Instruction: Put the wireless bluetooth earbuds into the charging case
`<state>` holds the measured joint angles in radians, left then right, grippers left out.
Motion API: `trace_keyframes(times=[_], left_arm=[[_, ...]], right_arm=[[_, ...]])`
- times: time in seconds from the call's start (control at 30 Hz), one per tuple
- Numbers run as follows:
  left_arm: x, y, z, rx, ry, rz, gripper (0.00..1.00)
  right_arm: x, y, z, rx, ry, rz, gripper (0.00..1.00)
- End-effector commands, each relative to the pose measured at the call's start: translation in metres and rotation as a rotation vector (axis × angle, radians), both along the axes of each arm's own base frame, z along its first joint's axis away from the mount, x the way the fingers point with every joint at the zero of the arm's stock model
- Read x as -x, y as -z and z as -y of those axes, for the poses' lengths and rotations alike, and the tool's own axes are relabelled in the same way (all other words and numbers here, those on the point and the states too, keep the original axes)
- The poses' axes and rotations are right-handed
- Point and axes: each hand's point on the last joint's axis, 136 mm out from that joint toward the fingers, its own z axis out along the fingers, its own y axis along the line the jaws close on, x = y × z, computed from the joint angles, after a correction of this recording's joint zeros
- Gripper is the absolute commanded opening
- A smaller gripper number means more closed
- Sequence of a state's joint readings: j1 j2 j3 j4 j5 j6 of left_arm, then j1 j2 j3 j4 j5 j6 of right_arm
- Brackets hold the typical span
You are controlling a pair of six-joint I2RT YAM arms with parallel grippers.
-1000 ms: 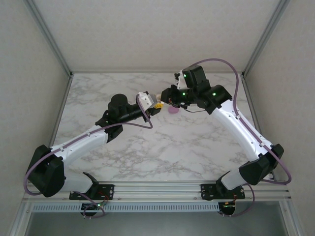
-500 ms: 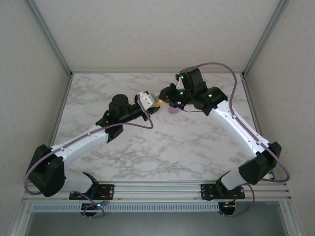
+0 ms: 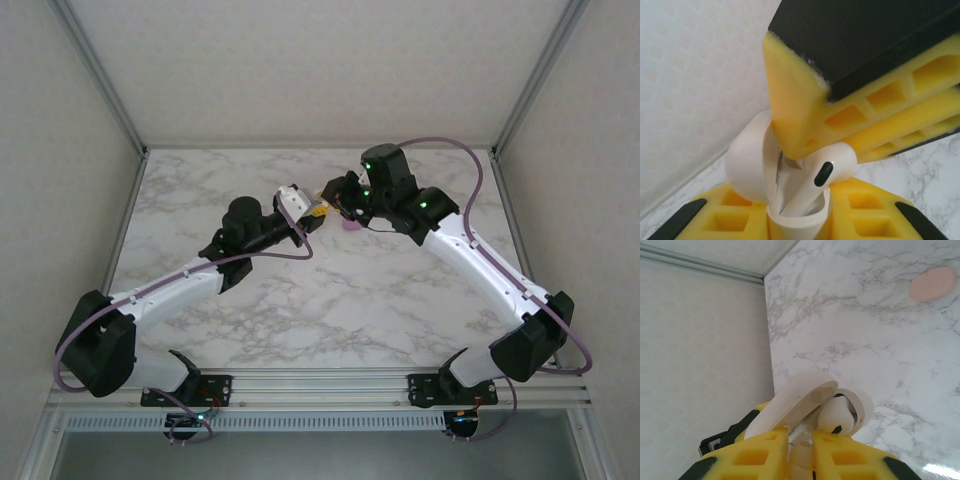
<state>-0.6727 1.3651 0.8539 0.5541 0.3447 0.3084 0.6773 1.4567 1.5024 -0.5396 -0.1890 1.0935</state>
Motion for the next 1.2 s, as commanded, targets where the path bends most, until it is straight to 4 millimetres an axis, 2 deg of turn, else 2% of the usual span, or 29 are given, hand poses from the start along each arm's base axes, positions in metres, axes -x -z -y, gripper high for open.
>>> trace_keyframes(times=[0.0, 0.17, 0.27, 0.4, 0.67, 0.83, 1.0, 1.17], left_arm=[[0.015, -0.043, 0.008, 0.128, 0.063, 0.100, 0.11], [0.019, -0.040, 0.007, 0.132, 0.072, 0.120, 0.11], [0.021, -0.040, 0.008, 0.135, 0.085, 0.136, 0.11], [0.016, -0.042, 0.008, 0.147, 0.070, 0.129, 0.11], [0.010, -0.046, 0.008, 0.200, 0.049, 0.061, 0.11], [0.007, -0.046, 0.005, 0.241, 0.027, 0.027, 0.11], [0.006, -0.046, 0.003, 0.259, 0.020, 0.013, 0.11], [0.008, -0.048, 0.004, 0.263, 0.036, 0.003, 0.12]], right_arm=[[-0.017, 0.015, 0.016, 0.059, 0.129, -0.002, 0.18], [-0.018, 0.002, 0.021, 0.045, 0.150, 0.040, 0.17], [-0.016, 0.009, 0.020, 0.080, 0.138, 0.019, 0.19], [-0.014, 0.019, 0.009, 0.122, 0.106, 0.003, 0.22], [-0.019, 0.019, -0.001, 0.155, 0.082, 0.019, 0.26], [-0.019, 0.001, 0.003, 0.154, 0.082, 0.076, 0.32], [-0.008, -0.021, 0.012, 0.135, 0.060, 0.158, 0.40], [0.002, -0.035, 0.030, 0.194, 0.033, 0.259, 0.39]])
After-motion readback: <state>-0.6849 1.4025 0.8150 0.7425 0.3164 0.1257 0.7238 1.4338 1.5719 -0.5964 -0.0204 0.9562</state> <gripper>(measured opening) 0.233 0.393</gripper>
